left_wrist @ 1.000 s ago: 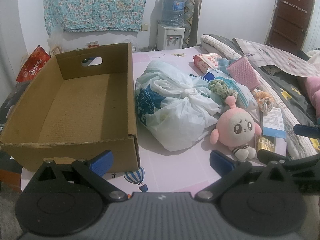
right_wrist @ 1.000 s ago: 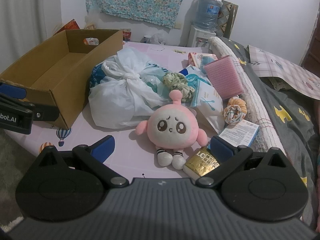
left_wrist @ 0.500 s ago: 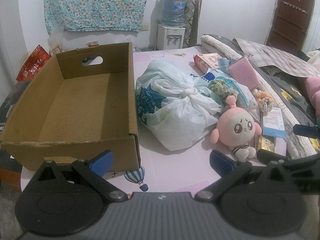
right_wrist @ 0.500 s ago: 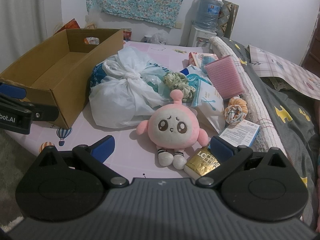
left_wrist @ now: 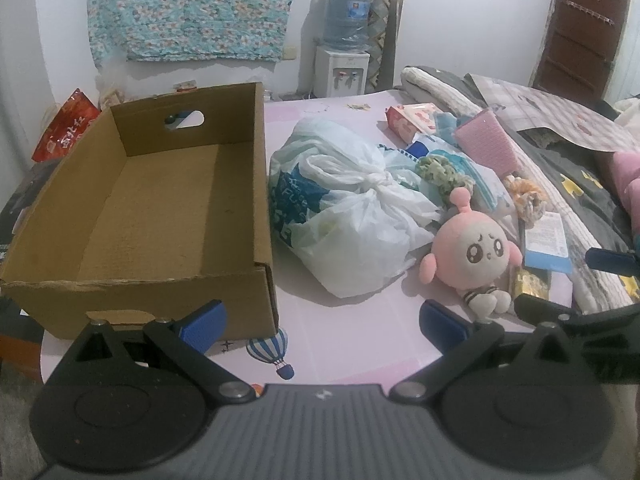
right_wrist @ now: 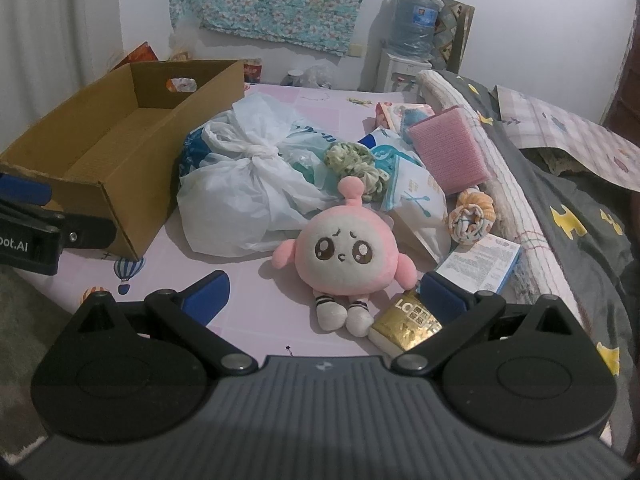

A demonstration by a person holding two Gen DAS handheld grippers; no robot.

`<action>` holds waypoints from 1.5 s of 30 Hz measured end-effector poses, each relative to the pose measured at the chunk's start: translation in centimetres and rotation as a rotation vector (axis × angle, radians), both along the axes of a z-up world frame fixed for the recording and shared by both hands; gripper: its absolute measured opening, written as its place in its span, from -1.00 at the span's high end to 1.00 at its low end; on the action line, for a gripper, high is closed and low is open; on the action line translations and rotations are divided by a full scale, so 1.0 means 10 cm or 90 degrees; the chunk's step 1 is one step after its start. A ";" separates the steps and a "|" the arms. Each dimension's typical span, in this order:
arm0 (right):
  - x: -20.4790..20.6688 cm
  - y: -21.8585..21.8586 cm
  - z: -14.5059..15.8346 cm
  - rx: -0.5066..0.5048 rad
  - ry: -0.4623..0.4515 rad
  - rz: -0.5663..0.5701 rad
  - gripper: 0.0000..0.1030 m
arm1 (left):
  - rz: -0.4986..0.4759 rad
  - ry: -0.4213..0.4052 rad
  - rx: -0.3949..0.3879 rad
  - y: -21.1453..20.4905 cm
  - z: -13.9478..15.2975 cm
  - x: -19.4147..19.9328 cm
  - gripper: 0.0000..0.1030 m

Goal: Organize soft objects
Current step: 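Grasp the pink plush doll with the left gripper while the right grasps the blue box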

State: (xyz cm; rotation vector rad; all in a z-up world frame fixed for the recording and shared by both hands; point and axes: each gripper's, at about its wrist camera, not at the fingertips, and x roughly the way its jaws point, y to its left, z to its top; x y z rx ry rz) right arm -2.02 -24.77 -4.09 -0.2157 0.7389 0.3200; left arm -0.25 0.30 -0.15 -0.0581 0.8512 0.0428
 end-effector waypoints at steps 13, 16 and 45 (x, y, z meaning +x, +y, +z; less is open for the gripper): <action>-0.03 -1.00 -0.15 0.161 -0.013 -0.099 -0.98 | -0.114 -0.027 -0.005 -0.55 -0.14 0.12 -1.00; 0.03 -1.20 -0.19 0.210 -0.020 -0.124 -0.98 | -0.157 -0.037 -0.018 -0.70 -0.18 0.21 -1.00; 1.41 -2.01 -1.03 0.464 0.118 -0.326 -0.21 | -0.269 0.081 0.000 -1.55 -0.82 1.55 -0.99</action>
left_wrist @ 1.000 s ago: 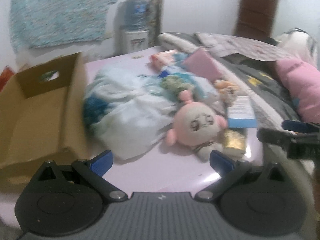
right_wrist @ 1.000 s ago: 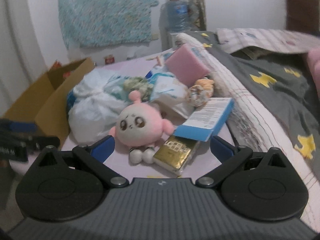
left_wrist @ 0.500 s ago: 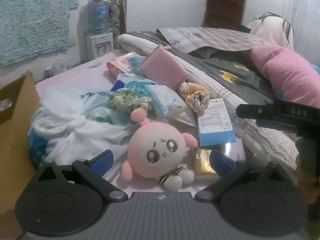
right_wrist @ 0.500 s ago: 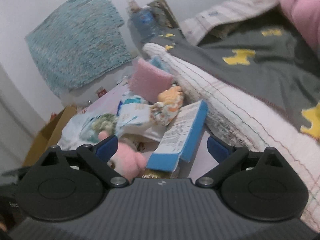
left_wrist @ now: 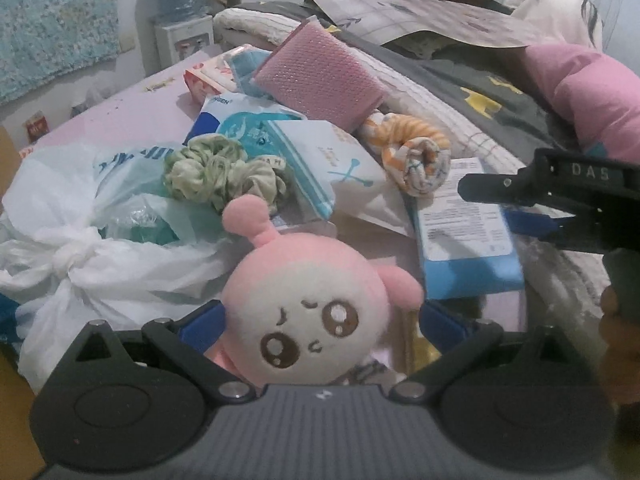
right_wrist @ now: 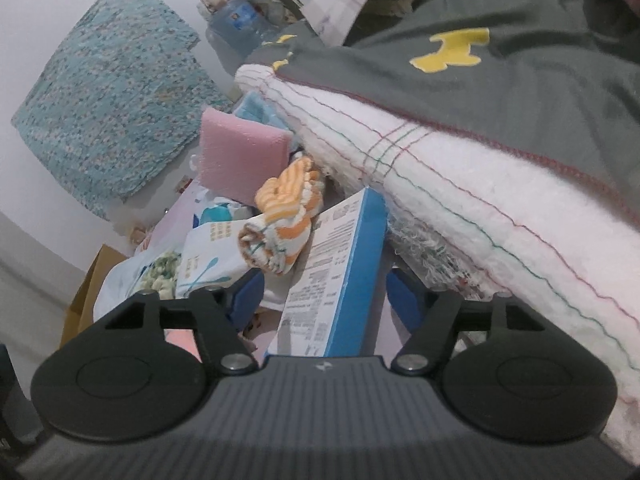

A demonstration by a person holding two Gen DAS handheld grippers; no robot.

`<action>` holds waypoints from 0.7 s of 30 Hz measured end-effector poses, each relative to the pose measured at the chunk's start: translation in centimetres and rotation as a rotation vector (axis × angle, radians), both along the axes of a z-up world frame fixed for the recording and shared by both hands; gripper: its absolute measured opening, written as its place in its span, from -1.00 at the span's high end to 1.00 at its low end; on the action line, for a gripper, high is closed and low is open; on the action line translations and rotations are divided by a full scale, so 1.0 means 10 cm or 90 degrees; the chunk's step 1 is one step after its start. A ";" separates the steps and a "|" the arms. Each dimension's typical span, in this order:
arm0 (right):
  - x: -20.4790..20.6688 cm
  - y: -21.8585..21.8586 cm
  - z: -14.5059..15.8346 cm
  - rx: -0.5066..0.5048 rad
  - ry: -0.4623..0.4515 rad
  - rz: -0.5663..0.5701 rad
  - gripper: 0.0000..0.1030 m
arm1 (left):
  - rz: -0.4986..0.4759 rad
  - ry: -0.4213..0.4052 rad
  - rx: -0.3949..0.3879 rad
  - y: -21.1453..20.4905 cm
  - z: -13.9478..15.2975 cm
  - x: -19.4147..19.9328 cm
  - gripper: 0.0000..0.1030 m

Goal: Organize soft objects
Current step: 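Grasp the pink plush doll with the left gripper while the right grasps the blue box, then carry the doll and blue box with both grippers into the cardboard box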

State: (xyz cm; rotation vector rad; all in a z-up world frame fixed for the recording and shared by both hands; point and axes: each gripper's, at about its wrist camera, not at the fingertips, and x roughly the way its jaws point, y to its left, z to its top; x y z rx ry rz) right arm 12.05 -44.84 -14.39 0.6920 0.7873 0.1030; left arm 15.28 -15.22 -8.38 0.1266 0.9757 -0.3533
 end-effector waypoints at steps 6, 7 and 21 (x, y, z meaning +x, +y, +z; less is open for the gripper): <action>0.12 -0.01 -0.17 0.054 0.018 -0.003 -0.03 | 0.003 0.001 0.017 -0.01 -0.04 0.03 -0.98; 0.13 -0.01 -0.18 0.056 0.017 -0.006 -0.01 | 0.002 0.001 0.021 -0.03 -0.05 0.04 -0.98; 0.14 -0.04 -0.03 0.056 -0.057 -0.049 0.64 | 0.006 -0.014 -0.011 0.03 -0.01 0.02 -0.72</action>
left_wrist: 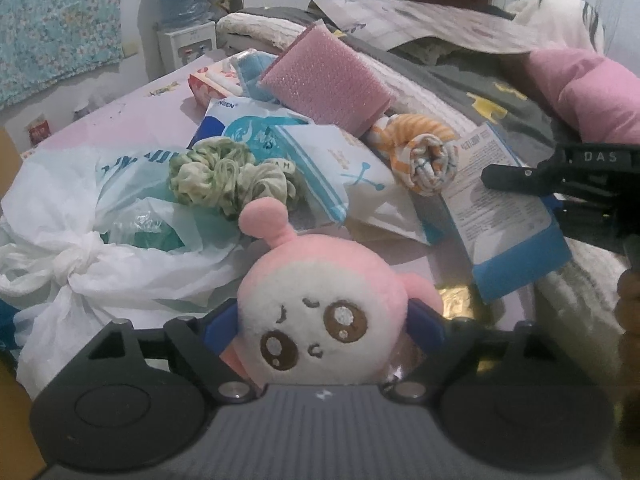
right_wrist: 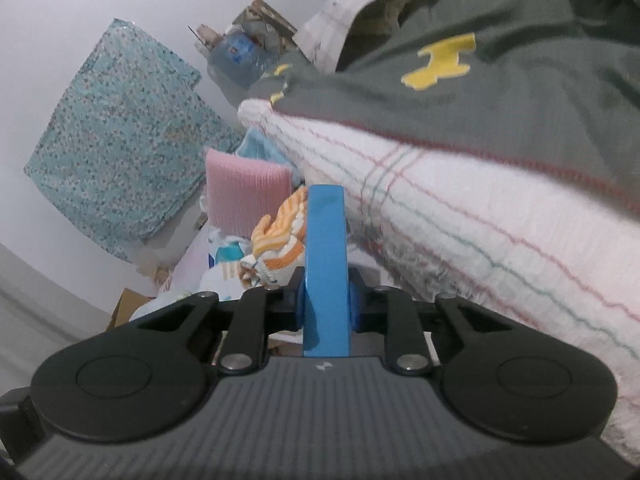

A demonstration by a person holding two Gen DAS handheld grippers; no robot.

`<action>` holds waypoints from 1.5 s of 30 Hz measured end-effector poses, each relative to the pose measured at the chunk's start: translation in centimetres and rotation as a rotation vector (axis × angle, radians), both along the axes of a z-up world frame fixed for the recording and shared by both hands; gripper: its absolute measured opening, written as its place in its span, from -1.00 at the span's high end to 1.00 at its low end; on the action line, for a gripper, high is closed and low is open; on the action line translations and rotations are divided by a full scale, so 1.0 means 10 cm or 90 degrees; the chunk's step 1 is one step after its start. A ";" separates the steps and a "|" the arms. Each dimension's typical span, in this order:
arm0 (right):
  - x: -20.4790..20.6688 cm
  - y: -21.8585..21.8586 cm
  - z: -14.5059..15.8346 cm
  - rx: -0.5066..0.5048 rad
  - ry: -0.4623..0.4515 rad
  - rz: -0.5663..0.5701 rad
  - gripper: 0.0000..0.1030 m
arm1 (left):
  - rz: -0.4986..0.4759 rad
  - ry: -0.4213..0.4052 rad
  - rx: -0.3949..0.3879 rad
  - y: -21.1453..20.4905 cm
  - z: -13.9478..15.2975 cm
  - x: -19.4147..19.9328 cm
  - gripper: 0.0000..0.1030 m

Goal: Organize soft objects
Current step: 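Carry the doll and blue box with both grippers into the cardboard box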

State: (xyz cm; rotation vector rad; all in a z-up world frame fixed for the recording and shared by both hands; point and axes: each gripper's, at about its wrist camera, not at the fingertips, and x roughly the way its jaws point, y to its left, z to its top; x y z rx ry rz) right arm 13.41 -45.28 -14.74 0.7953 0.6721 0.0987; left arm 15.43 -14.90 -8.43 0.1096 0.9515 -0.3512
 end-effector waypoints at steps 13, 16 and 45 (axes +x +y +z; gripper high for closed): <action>-0.19 -0.14 0.42 -0.034 -0.100 -0.027 0.64 | -0.007 -0.067 -0.036 0.03 0.35 -0.15 -0.70; -0.31 -0.12 0.55 -0.035 -0.125 -0.018 0.64 | 0.004 -0.089 -0.061 0.09 0.48 -0.21 -0.70; 0.68 3.71 1.87 0.037 -0.134 0.485 0.64 | 0.398 -0.219 0.019 2.65 1.52 -0.30 -0.72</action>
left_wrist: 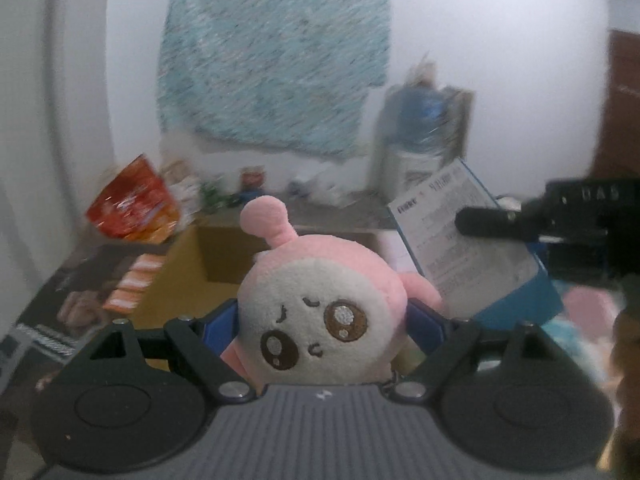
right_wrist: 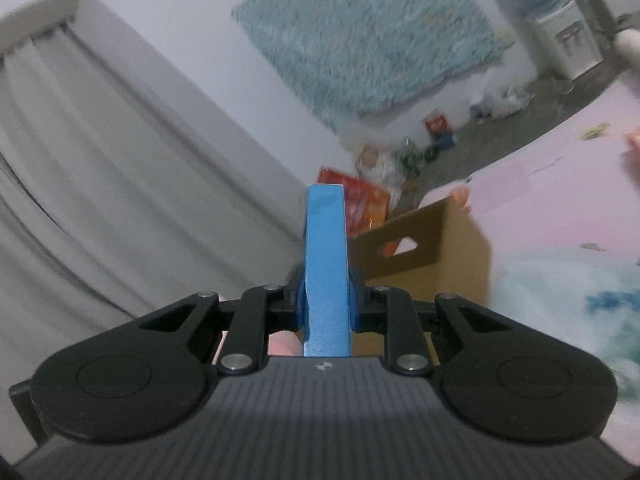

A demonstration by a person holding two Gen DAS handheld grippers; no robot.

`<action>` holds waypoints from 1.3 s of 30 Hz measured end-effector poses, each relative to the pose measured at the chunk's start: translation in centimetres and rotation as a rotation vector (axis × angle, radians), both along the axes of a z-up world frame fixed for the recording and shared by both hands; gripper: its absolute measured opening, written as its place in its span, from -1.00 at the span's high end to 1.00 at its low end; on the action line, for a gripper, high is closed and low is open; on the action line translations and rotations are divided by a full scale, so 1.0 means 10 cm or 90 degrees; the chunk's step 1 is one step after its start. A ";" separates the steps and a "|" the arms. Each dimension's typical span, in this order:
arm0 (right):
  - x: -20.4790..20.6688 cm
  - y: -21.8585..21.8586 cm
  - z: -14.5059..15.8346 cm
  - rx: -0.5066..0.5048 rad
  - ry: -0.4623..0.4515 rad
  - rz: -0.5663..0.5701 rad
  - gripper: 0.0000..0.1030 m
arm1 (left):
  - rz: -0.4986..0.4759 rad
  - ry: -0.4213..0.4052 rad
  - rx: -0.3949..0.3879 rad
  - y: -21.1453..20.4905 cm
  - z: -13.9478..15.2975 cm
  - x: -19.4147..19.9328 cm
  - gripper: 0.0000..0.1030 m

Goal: Organize soft objects
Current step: 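Carry the doll and blue box with both grippers into the cardboard box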

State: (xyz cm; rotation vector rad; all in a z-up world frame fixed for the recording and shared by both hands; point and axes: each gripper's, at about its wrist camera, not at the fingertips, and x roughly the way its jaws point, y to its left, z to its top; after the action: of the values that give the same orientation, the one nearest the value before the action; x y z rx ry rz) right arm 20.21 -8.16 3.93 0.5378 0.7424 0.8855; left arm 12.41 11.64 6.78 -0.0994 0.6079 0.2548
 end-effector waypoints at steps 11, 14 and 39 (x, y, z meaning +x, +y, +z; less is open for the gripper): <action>0.39 1.81 -0.16 -0.175 0.011 0.033 0.64 | 0.014 0.171 0.121 0.94 -0.61 0.84 -0.73; 0.55 2.08 -0.35 -0.203 0.035 0.035 0.64 | 0.001 0.200 0.141 0.95 -0.74 0.93 -0.73; 1.26 2.01 -1.07 -0.272 0.094 0.039 0.24 | -0.018 0.280 0.163 1.09 -0.94 1.24 -0.85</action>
State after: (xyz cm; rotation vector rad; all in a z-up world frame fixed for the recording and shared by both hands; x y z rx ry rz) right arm 32.86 11.93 -6.80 0.2019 1.0561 0.7195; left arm 24.82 22.49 -2.65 0.2184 1.0071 0.3279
